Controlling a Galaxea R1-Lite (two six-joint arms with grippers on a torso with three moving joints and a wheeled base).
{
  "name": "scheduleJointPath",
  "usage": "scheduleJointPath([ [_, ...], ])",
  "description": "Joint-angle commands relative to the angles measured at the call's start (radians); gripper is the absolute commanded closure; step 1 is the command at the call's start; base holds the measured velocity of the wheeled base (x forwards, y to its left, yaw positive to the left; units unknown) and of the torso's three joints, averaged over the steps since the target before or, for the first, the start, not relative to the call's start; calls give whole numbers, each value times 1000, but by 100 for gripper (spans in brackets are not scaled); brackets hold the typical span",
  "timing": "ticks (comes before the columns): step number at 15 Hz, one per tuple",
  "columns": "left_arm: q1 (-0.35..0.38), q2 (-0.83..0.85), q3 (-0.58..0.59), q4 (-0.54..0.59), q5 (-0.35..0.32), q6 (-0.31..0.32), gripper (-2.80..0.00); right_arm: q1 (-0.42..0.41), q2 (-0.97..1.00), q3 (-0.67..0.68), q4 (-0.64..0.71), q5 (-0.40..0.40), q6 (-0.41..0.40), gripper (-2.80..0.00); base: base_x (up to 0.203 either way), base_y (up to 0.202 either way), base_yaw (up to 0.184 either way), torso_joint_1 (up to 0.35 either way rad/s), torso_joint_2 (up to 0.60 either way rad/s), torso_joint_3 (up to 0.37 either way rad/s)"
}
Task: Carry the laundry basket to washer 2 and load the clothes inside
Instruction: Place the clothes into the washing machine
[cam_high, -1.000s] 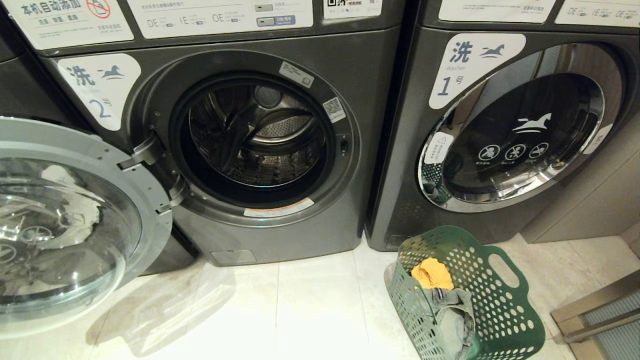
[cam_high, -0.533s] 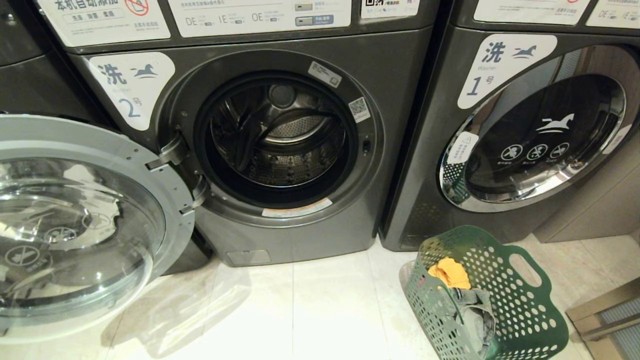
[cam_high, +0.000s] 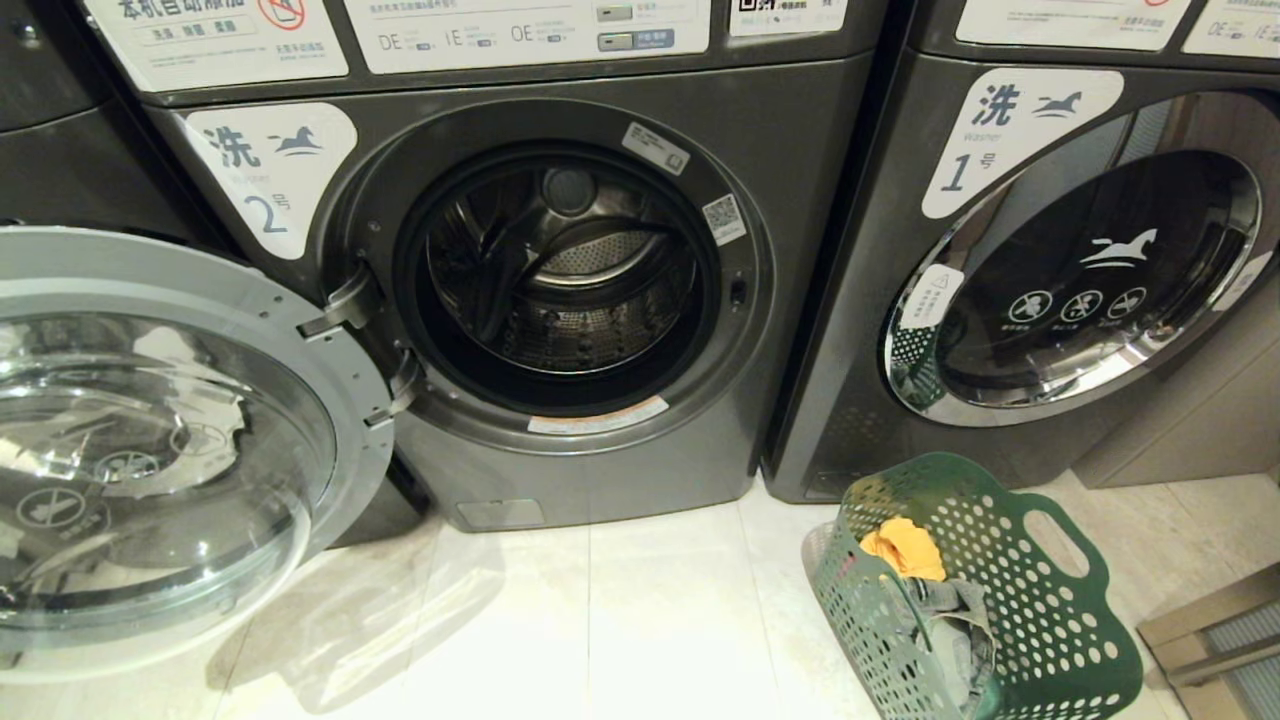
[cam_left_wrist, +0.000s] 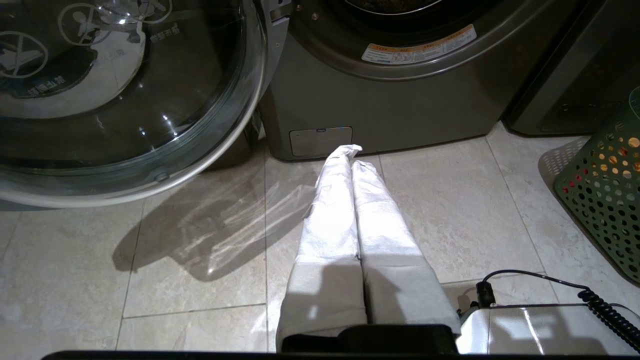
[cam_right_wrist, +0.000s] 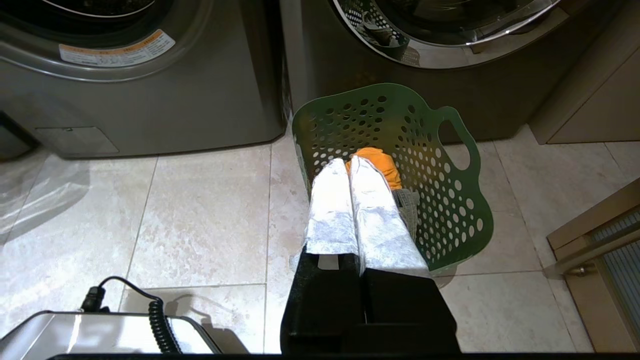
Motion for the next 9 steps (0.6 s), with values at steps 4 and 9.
scheduleJointPath([
  [4,1,2,-1,2,-2,7,0,2,2,0,0,0,0,0,0,0,0,0,0,0],
  [9,1,2,-1,2,-2,7,0,1,2,0,-1,0,-2,0,0,0,0,0,0,0],
])
